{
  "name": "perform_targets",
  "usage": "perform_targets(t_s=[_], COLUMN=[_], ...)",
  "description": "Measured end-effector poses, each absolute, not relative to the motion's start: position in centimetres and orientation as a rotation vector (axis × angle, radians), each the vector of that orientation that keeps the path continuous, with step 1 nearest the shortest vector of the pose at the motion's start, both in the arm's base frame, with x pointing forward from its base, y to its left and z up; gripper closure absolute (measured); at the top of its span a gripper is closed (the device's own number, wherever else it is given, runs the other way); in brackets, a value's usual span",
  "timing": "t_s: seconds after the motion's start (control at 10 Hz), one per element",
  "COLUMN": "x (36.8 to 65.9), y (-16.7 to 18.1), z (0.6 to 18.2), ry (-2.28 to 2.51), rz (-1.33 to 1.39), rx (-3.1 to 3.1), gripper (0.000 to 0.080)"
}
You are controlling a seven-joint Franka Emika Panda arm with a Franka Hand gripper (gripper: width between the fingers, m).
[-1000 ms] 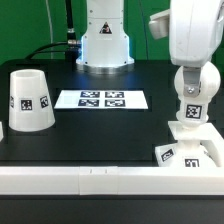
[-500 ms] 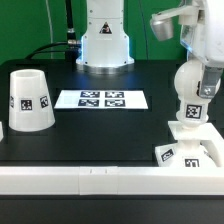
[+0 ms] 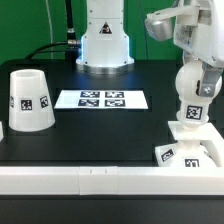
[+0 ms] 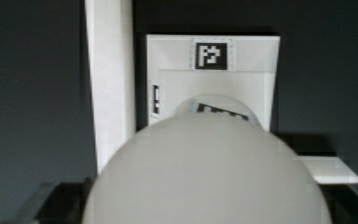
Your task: Assemble lamp
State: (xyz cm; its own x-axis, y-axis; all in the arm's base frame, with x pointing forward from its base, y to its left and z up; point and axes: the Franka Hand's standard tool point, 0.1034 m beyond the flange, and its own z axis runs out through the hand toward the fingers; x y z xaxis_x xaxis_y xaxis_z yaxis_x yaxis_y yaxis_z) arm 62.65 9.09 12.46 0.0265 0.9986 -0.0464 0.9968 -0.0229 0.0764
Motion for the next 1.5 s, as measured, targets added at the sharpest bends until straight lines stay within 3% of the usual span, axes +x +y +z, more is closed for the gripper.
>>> perform_targets(t_s=[0.2, 0.8, 1.5], x=[62.66, 62.63, 62.77], y=[9.0, 8.84, 8.67], z=[12.46, 12.38, 12.38], ry=[2.111, 1.23, 0.611], rz=[0.032, 0.08, 0.112], rx=[2.207, 2.822, 3.028], gripper=[0.0222, 0.022, 0.022])
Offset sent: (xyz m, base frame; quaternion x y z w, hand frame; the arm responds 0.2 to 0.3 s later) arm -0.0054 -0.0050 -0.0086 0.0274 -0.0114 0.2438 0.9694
